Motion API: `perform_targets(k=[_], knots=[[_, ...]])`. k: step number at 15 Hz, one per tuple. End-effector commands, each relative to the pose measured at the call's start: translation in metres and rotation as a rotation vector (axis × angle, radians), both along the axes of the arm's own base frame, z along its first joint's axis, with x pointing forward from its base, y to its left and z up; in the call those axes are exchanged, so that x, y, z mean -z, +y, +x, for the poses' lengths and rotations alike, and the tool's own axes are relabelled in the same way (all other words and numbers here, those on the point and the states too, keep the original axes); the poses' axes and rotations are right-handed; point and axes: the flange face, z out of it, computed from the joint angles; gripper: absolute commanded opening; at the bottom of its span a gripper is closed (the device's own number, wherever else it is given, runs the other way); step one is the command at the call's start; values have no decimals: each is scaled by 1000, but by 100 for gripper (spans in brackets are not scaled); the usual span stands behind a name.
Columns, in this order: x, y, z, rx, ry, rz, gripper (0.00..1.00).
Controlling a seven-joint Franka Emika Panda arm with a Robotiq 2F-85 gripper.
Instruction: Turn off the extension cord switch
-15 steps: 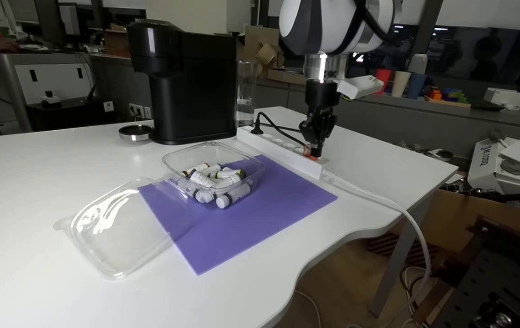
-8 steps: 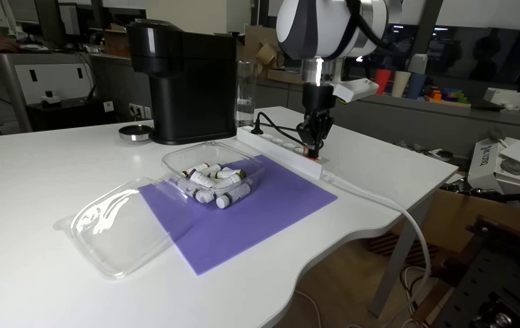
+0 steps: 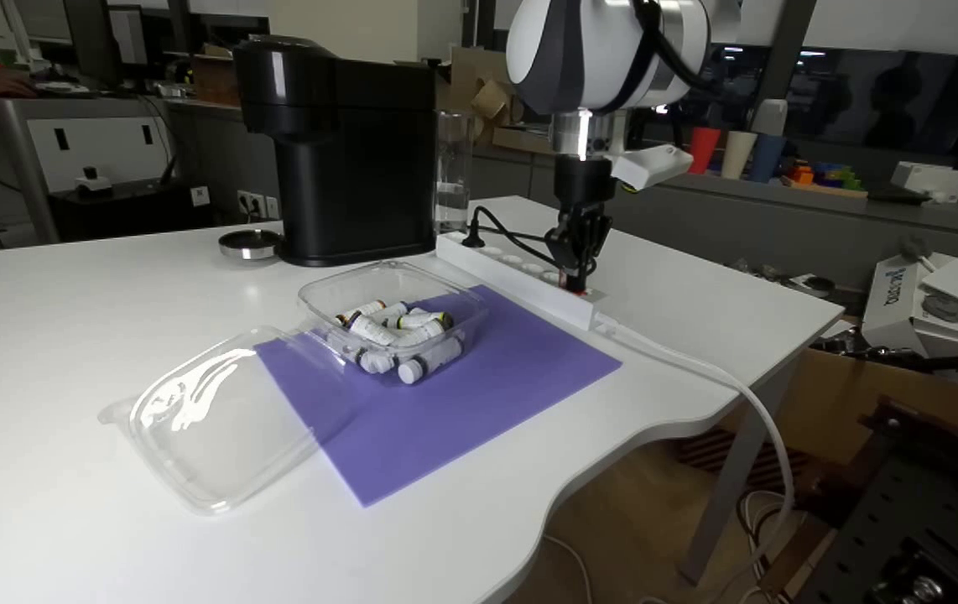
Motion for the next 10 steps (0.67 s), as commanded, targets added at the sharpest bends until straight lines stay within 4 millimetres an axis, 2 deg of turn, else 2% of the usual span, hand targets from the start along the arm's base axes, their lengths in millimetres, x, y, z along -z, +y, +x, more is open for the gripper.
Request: perform_targets(k=[1,6,10], knots=[[10,5,6,-15,8,-55,0],[20,17,7,5,20,-101,0],[32,29,2,175,-16,-115,0]])
